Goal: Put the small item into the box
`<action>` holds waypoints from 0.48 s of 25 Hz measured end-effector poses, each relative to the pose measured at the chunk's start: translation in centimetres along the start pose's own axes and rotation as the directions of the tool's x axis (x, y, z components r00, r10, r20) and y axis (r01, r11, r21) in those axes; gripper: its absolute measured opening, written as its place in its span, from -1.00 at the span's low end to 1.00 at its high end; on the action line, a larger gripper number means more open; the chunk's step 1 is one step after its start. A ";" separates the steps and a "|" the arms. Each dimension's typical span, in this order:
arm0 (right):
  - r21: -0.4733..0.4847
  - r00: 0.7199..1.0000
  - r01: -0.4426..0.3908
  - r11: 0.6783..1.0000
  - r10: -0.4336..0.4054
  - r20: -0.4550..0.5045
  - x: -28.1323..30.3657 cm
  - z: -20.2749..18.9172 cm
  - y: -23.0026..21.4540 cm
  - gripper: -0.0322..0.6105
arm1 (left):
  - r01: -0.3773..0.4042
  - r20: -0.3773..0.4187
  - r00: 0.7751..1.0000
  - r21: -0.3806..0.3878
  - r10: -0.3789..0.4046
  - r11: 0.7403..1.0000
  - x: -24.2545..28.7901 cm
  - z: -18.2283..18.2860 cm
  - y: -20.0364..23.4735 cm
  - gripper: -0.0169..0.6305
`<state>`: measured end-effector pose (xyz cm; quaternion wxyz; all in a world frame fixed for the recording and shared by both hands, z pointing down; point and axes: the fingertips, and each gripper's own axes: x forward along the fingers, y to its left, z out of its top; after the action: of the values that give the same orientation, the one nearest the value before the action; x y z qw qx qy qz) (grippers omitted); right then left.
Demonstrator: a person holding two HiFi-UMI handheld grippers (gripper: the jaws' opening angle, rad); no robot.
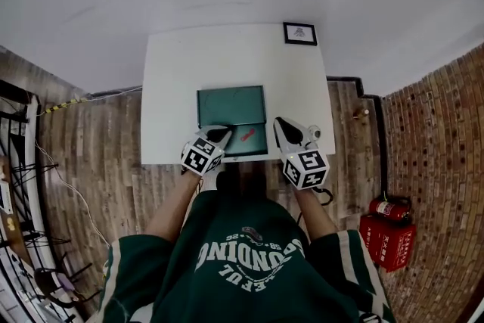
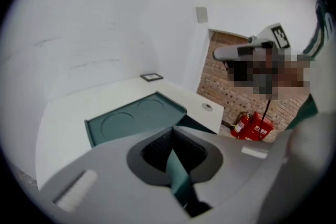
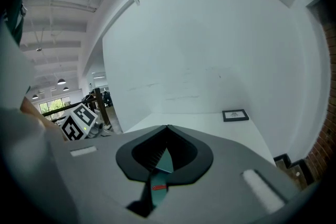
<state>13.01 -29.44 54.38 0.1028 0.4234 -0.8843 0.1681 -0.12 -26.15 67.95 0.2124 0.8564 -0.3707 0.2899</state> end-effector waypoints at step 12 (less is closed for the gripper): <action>-0.081 0.992 -0.079 0.994 0.087 0.094 2.7 5.6 3.1 -0.89 | -0.177 0.370 0.905 -0.124 0.211 0.976 -11.1 9.4 5.9 -0.79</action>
<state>8.65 -31.72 49.47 0.0687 0.3896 -0.9109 0.1173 -7.60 -29.68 54.65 0.1436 0.8450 -0.5007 0.1215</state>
